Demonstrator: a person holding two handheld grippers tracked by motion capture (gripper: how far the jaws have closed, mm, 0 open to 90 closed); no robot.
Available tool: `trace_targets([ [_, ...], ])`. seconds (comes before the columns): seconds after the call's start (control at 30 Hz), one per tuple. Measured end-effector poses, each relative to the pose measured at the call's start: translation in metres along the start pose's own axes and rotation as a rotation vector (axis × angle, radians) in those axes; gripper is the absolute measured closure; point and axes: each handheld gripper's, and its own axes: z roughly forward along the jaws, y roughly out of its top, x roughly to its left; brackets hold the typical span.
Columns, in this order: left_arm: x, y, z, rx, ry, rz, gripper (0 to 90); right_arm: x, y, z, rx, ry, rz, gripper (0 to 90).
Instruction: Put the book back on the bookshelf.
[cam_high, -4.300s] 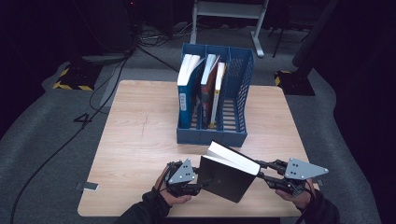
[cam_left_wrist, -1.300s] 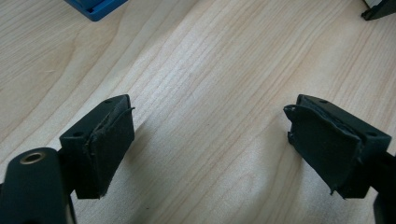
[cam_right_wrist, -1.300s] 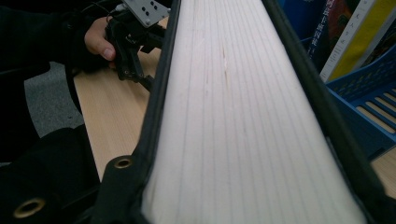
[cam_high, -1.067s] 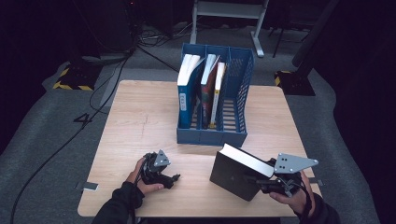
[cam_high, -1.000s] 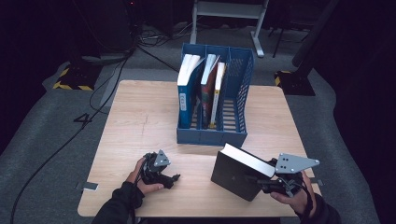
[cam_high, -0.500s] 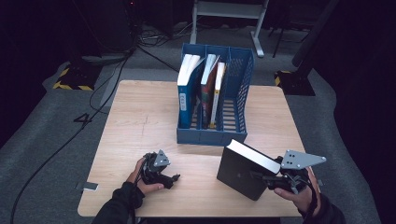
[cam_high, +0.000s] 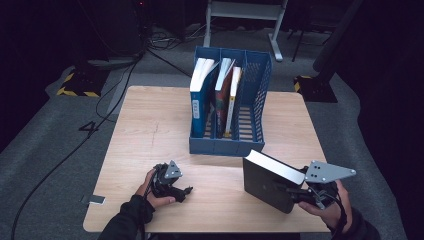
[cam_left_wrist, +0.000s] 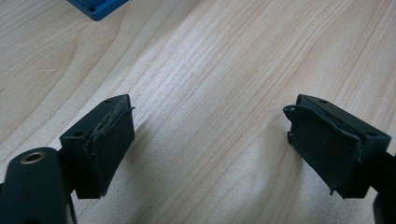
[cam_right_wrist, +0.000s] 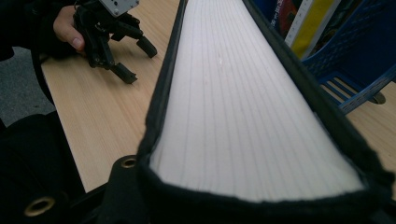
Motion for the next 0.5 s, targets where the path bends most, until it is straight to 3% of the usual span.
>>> trace_targets([
  [0.2,0.0,0.0,0.0,0.0,0.0,0.0,14.5,-0.002,0.003,-0.009,0.012,-0.031,-0.005,53.3],
  [0.5,0.0,0.0,0.0,0.0,0.0,0.0,14.5,-0.012,0.008,-0.025,-0.022,-0.084,0.009,53.3],
])
